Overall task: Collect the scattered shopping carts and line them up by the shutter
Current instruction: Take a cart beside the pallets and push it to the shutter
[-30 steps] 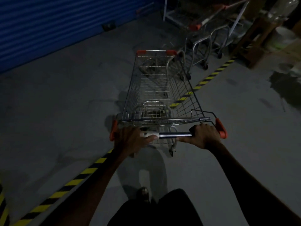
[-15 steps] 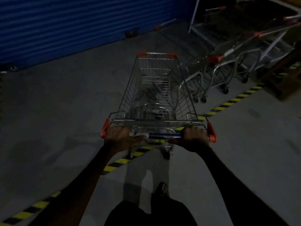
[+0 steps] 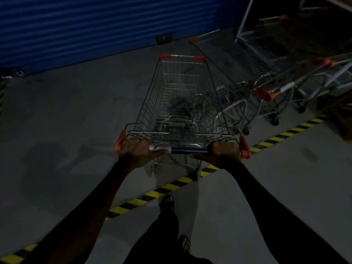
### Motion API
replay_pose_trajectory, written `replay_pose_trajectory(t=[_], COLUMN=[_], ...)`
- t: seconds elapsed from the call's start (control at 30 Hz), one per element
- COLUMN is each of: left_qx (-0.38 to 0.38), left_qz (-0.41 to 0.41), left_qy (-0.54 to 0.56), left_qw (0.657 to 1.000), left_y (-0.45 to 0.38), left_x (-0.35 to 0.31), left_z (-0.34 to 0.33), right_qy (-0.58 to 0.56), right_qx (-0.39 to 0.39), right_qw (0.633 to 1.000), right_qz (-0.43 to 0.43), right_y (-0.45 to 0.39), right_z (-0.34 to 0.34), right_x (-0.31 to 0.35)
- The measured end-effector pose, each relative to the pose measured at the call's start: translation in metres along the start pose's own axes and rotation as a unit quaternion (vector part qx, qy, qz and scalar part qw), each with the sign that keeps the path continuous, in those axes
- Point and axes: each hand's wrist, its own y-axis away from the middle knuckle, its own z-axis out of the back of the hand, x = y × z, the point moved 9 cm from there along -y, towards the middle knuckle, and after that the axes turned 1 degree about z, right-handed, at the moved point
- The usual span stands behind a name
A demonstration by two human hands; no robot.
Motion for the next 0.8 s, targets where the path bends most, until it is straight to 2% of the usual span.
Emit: replay_pose_trajectory(t=[0.07,0.1,0.13,0.2,0.23,0.3,0.37,0.43,0.53,0.57,0.63,0.73,0.8], left_qx=[-0.009,-0.045,-0.128,-0.302,-0.338,-0.355,-0.345,-0.302,-0.128,-0.098,-0.096,0.002,-0.009], left_qz=[-0.03,-0.052,-0.072,-0.085,-0.08,-0.081,-0.071,-0.064,-0.045,-0.037,-0.025,-0.032,-0.025], left_qy=[0.016,0.015,0.001,0.008,0.019,0.022,0.017,0.013,0.005,-0.007,-0.012,0.063,0.095], left_qw=[0.999,0.998,0.989,0.949,0.938,0.931,0.936,0.951,0.991,0.994,0.995,0.997,0.995], left_y=[-0.024,-0.034,-0.04,-0.039,-0.044,-0.059,-0.079,-0.101,-0.133,-0.137,-0.149,-0.161,-0.163], left_x=[0.001,0.001,-0.001,-0.002,0.0,-0.001,0.001,0.003,0.004,0.005,0.008,0.007,0.006], left_z=[-0.005,-0.003,0.009,0.031,0.032,0.035,0.038,0.04,0.026,0.024,0.028,0.01,0.014], right_qy=[0.104,0.137,0.174,0.189,0.19,0.19,0.175,0.172,0.183,0.185,0.187,0.181,0.174], right_qx=[0.031,0.027,0.025,0.037,0.02,-0.003,0.016,0.036,0.035,0.032,0.033,0.018,0.017], right_qw=[0.993,0.988,0.983,0.981,0.981,0.979,0.981,0.98,0.978,0.978,0.978,0.978,0.979], right_qz=[0.049,0.061,0.059,0.036,0.044,0.07,0.084,0.09,0.089,0.089,0.092,0.099,0.101], right_y=[-0.015,-0.022,-0.034,-0.055,-0.066,-0.087,-0.106,-0.121,-0.142,-0.145,-0.158,-0.157,-0.158], right_z=[-0.008,-0.01,-0.02,-0.028,-0.023,-0.02,-0.025,-0.032,-0.039,-0.039,-0.037,-0.032,-0.032], right_x=[0.005,0.004,-0.007,-0.023,-0.02,-0.019,-0.021,-0.025,-0.031,-0.032,-0.032,-0.027,-0.028])
